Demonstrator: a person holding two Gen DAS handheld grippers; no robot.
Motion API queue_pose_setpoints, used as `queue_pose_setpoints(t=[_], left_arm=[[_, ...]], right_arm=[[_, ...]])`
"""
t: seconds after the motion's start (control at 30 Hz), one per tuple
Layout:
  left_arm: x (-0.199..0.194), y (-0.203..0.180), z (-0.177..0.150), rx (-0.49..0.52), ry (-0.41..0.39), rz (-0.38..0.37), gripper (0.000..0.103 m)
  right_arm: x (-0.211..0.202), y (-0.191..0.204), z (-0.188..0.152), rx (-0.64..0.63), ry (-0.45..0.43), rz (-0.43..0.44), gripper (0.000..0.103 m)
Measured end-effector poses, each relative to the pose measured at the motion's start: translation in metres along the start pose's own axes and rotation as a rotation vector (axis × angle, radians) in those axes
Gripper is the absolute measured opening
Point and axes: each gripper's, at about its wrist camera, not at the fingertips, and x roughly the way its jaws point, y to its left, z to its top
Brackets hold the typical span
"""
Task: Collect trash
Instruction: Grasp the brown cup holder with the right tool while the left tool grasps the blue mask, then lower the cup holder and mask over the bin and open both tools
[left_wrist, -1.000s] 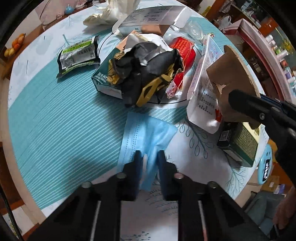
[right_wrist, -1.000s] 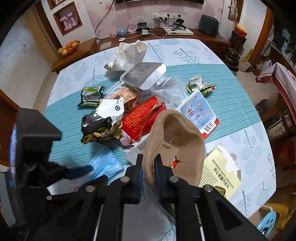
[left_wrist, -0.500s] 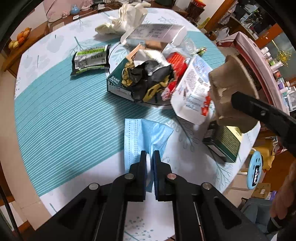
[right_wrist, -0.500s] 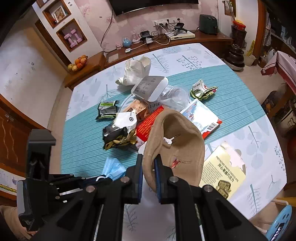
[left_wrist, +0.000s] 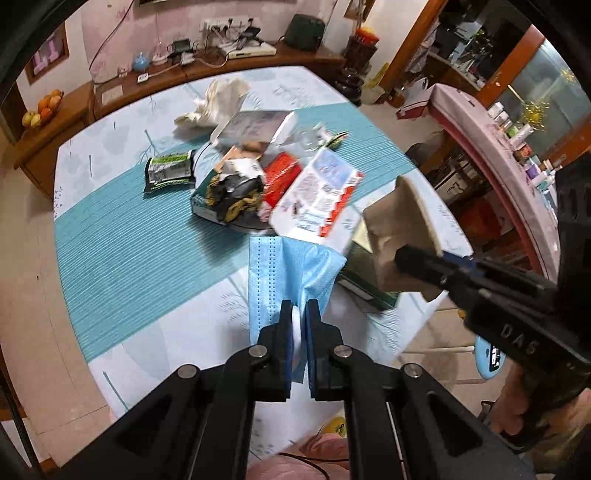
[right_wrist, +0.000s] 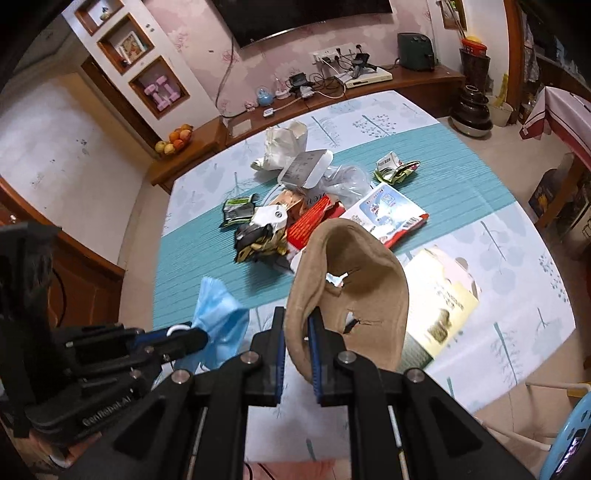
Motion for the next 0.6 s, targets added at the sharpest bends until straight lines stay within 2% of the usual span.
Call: queue_pose_setpoints(t=[0.1,0.27,0.47,0.6], left_arm=[[-0.018,-0.020,-0.015,-0.004,-0.035,0.021,0.004],[-0.039,-0.060,-0.050,-0.066,-0.094,0.054,0.004],[-0.041,-0.121,-0.098,-0.049,-0.166,0.130,0.004],[-0.031,-0.153,-0.128,-0.038,-0.171,0.166,0.004]], right_arm=[[-0.022,-0.004,-0.015,-0.017,-0.030,0.028,0.011],[-0.053,-0.018,-0.044,-0.060,-0.043,0.090,0.011],[-0.089,-0.051,-0.091,-0.109,-0.044,0.132,0.011],[-0.101,-0.076,-0.122,-0.105,-0.028,0.159,0.011]])
